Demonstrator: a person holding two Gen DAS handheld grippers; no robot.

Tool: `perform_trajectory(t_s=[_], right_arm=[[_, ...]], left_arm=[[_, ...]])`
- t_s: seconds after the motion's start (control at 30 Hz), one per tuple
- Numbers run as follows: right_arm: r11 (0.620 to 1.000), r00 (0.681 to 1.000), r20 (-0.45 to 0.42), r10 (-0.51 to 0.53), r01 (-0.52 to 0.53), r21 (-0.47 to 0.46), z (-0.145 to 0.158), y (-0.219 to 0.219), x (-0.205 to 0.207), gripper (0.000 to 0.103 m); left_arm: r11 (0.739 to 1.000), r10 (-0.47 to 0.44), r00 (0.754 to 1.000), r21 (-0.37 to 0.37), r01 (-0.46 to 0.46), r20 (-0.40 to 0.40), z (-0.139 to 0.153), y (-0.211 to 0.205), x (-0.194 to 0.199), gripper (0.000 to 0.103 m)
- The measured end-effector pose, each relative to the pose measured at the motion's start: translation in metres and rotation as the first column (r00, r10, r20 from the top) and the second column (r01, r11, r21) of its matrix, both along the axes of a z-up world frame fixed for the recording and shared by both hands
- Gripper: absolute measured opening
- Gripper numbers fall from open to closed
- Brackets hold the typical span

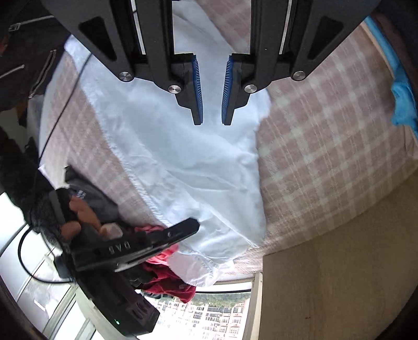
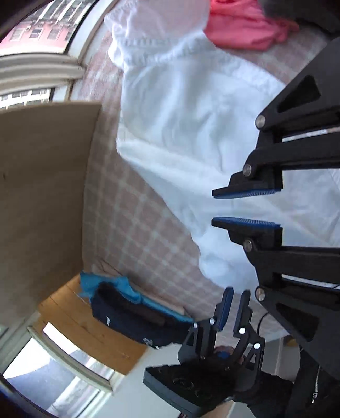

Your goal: Fold clothes

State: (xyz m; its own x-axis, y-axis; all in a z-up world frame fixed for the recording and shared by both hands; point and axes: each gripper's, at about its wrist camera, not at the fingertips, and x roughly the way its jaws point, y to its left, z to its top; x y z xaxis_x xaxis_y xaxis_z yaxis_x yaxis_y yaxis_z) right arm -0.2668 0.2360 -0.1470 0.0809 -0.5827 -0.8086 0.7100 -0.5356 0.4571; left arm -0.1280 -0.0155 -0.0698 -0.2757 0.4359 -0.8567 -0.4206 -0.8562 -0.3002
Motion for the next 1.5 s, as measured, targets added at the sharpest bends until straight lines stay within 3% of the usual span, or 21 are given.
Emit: perform_trajectory(t_s=[0.03,0.1,0.17,0.27,0.37,0.43,0.57,0.63,0.67,0.73,0.87,1.0,1.1,1.2,1.3,1.4,1.5], right_arm=[[0.999,0.999,0.011,0.036,-0.036,-0.004,-0.004,-0.012,0.019,0.028],[0.995,0.998,-0.017,0.063,-0.062,0.079,-0.024,-0.029,0.034,0.028],[0.987,0.997,-0.028,0.066,-0.061,0.152,-0.044,-0.034,0.042,0.025],[0.992,0.997,-0.075,0.017,-0.007,0.126,-0.024,-0.018,0.052,0.028],[0.998,0.998,-0.032,0.053,-0.052,0.044,-0.007,-0.010,0.078,0.028],[0.993,0.994,-0.013,0.106,-0.106,0.047,-0.014,-0.018,0.106,0.028],[0.983,0.989,-0.005,0.147,-0.146,0.111,-0.054,-0.042,0.141,0.028],[0.984,0.987,-0.076,0.145,-0.135,0.118,-0.052,-0.040,0.150,0.029],[0.982,0.985,-0.093,0.147,-0.133,0.137,-0.051,-0.039,0.153,0.029],[0.982,0.989,-0.091,0.118,-0.103,0.156,-0.044,-0.030,0.160,0.029],[0.989,0.990,-0.116,0.075,-0.059,0.137,-0.024,0.006,0.194,0.032],[0.978,0.999,-0.029,-0.046,0.051,0.203,-0.048,0.032,0.238,0.035],[0.959,0.988,-0.014,-0.156,0.155,0.237,-0.055,0.062,0.275,0.035],[0.918,0.950,0.005,-0.311,0.299,0.261,-0.050,0.094,0.306,0.035],[0.837,0.859,-0.016,-0.512,0.503,0.216,-0.038,0.127,0.329,0.036],[0.737,0.764,-0.039,-0.644,0.634,0.235,-0.046,0.142,0.347,0.040],[0.693,0.722,-0.053,-0.690,0.680,0.240,-0.052,0.144,0.362,0.040]], left_arm=[[1.000,0.002,1.000,0.004,-0.002,0.016,-0.005,0.001,0.011,0.019],[1.000,0.008,0.999,-0.004,-0.007,0.050,-0.017,0.003,0.033,0.024],[0.992,0.040,0.995,-0.127,-0.028,0.094,-0.039,0.000,0.050,0.022],[0.967,0.171,0.982,-0.207,-0.152,0.080,-0.035,-0.029,0.081,0.021],[0.951,0.283,0.959,-0.144,-0.275,0.032,-0.006,-0.057,0.128,0.021],[0.948,0.310,0.950,-0.079,-0.307,0.025,0.007,-0.064,0.160,0.021],[0.960,0.271,0.961,0.055,-0.274,0.063,0.000,-0.047,0.200,0.023],[0.958,0.262,0.959,0.089,-0.271,0.105,-0.014,-0.040,0.208,0.023],[0.960,0.263,0.956,0.067,-0.273,0.128,-0.025,-0.038,0.210,0.023],[0.961,0.277,0.948,-0.053,-0.272,0.159,-0.045,-0.037,0.216,0.019],[0.972,0.236,0.962,-0.042,-0.232,0.137,-0.044,-0.040,0.229,0.021],[0.994,0.112,0.988,0.001,-0.113,0.109,-0.037,-0.037,0.234,0.025],[1.000,0.017,0.996,0.017,-0.019,0.092,-0.034,-0.036,0.236,0.025],[0.998,-0.063,0.995,0.001,0.063,0.081,-0.039,-0.040,0.233,0.026],[0.993,-0.115,0.989,0.011,0.115,0.090,-0.058,-0.039,0.219,0.026],[0.989,-0.151,0.981,0.026,0.149,0.124,-0.072,-0.021,0.211,0.026],[0.982,-0.186,0.970,0.042,0.182,0.157,-0.087,-0.004,0.203,0.033]])
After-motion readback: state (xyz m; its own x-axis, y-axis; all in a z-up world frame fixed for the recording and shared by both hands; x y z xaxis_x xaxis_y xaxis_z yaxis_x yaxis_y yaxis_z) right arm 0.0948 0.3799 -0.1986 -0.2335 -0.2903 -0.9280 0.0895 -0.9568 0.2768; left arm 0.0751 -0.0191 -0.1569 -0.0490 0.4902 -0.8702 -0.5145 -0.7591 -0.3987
